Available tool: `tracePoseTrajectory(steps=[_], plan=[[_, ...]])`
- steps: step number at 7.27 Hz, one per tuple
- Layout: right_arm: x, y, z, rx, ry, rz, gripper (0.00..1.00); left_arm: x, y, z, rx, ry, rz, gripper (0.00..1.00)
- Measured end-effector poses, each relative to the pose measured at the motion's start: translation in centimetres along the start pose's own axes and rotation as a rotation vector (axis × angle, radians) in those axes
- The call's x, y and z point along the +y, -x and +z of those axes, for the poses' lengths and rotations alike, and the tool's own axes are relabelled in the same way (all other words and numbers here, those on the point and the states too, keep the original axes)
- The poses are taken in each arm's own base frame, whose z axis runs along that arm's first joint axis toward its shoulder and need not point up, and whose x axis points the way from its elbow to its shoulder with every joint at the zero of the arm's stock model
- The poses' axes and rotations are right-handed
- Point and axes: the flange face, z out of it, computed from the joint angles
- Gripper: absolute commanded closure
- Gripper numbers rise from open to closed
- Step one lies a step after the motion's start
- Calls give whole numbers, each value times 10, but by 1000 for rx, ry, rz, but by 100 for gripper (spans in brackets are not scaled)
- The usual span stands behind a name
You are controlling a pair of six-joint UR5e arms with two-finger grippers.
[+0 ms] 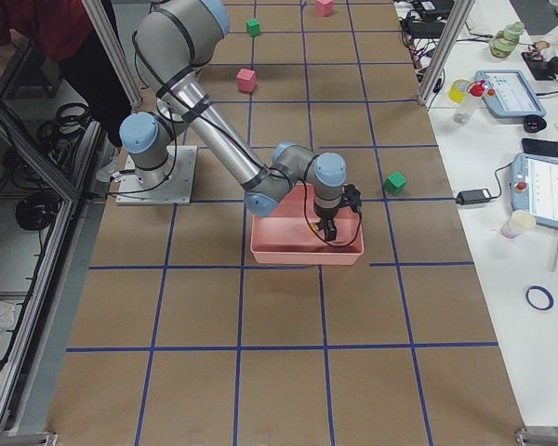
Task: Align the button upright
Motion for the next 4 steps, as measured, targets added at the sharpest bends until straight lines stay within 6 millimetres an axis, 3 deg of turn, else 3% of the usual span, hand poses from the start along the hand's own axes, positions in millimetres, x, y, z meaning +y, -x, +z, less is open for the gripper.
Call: tracePoseTrajectory(steps=[2,4], plan=[[0,-2,-4,8,13,41,100,0,0,0,0,0,0,0],[1,0,-28,9,16,80,100,0,0,0,0,0,0,0]])
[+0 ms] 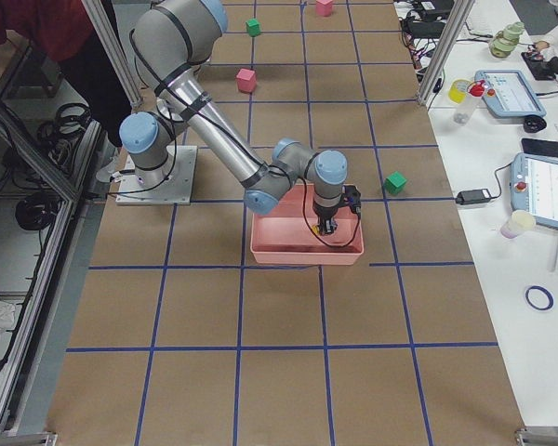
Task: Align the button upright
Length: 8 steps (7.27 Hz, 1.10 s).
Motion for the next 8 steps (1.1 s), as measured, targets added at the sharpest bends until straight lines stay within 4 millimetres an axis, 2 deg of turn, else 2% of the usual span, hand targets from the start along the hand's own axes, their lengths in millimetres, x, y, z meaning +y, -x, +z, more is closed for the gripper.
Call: tracePoseTrajectory(steps=[3,5,6,7,8], plan=[[-6,2,-51,-20,12,47,100,0,0,0,0,0,0,0],[-16,-2,-76,-23,16,49,100,0,0,0,0,-1,0,0],[-21,4,-88,-17,10,49,100,0,0,0,0,-1,0,0],[-31,26,-99,-10,1,50,100,0,0,0,0,-1,-1,0],[-46,66,-110,-5,-9,53,100,0,1,0,-1,-1,-1,0]])
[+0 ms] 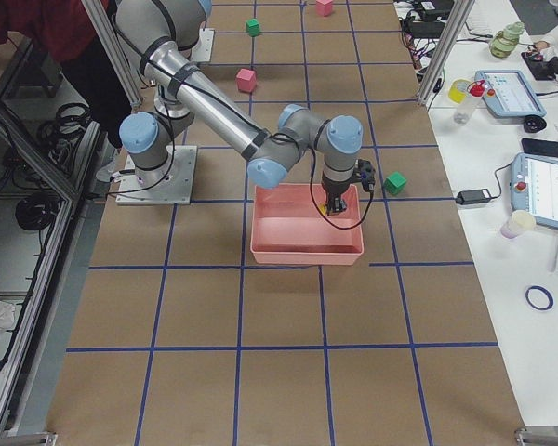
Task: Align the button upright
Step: 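Lift the button switch out of the tray and carry it to table center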
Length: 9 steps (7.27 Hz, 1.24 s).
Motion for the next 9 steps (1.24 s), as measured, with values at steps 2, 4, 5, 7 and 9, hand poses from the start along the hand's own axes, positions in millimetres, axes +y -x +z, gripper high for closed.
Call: tracePoseTrajectory(steps=[2,4,5,7,9], plan=[[-25,109,-9,-9,-22,36,100,0,0,-1,-2,-2,-1,0],[-47,238,-5,-34,-34,103,100,0,0,-1,-3,-3,0,0],[-58,300,3,-51,-41,142,100,0,0,-1,-3,-4,0,0],[-78,402,32,-95,-65,205,100,-1,0,-2,-3,-13,0,0],[-88,463,64,-180,-77,228,100,-1,0,-2,-4,-17,0,0]])
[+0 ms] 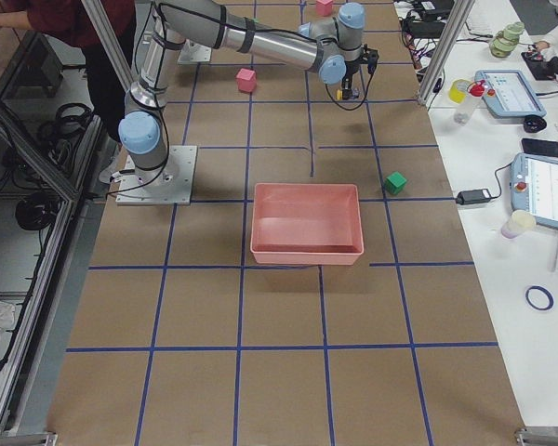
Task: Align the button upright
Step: 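Lift the button switch out of the tray and carry it to table center, then release the button switch on the table and raise the right gripper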
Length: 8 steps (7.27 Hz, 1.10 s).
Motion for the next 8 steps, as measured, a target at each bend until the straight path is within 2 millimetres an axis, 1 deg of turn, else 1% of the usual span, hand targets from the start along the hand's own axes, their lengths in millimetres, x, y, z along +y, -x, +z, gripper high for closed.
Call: tracePoseTrajectory(steps=[1,2,3,4,5,6,8], plan=[[6,16,19,-29,6,-4,100,0,0,0,0,-1,0,0],[11,27,39,-55,16,-11,100,0,0,0,1,-1,0,0],[16,32,56,-72,26,-16,80,0,0,0,1,0,0,0],[21,34,66,-75,38,-19,1,0,0,0,1,0,0,0],[27,32,68,-67,45,-19,0,0,0,0,0,0,0,0],[36,28,59,-55,43,-17,0,1,1,-1,-10,-1,4,0],[56,21,17,-50,27,10,0,-1,2,-6,-42,-23,16,0]])
